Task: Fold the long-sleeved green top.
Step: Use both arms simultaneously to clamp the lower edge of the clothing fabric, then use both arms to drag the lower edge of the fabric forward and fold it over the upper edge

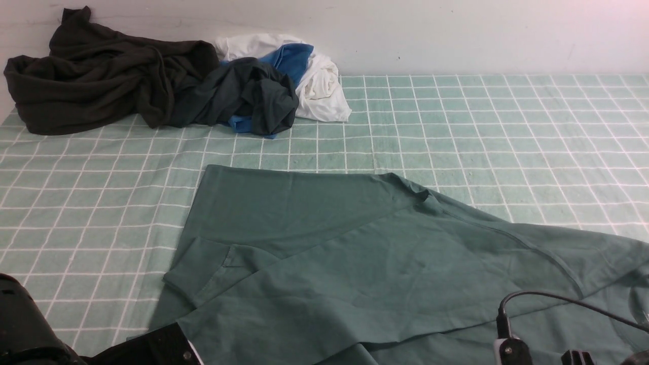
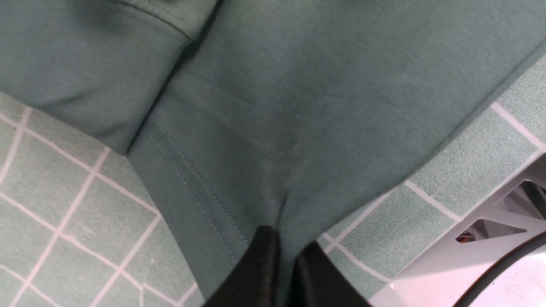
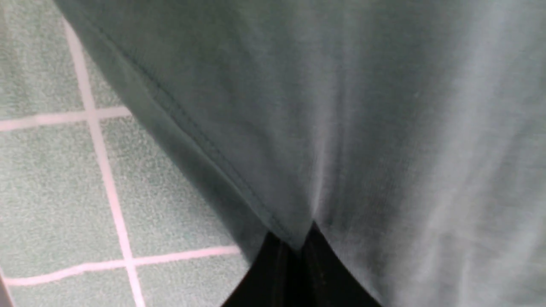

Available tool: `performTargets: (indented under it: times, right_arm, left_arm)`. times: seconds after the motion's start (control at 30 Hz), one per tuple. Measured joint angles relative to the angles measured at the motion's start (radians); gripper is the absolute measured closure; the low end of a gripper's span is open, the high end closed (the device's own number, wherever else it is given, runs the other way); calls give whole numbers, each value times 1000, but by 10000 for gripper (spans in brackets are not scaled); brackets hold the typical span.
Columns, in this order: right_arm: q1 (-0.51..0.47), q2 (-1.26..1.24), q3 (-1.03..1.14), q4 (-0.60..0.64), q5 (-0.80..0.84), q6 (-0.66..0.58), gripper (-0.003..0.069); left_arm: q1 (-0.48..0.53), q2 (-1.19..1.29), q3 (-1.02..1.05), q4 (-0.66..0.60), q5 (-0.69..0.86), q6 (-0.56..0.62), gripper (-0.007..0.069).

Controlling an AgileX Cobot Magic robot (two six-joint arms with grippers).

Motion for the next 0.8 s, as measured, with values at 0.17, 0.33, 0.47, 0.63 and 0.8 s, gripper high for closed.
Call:
performTargets:
  times: [0.17, 0.33, 0.47, 0.63, 0.8]
  right_arm:
    - [0, -63, -101, -61, 135, 81, 650]
    - [-19, -74, -253, -189, 231, 165, 650]
    - [-115, -40, -406, -219, 216, 166, 651]
    - [-272, 112, -626, -112, 151, 69, 651]
    - [-357, 314, -806, -1, 129, -13, 651]
  left_arm:
    - [0, 0, -15, 42, 13, -55, 619]
    - [27, 0, -134, 160, 73, -156, 617]
    - [134, 27, -297, 202, 78, -146, 608]
    - [303, 193, -547, 206, 63, -49, 607]
    - [425, 428, -772, 203, 22, -3, 607]
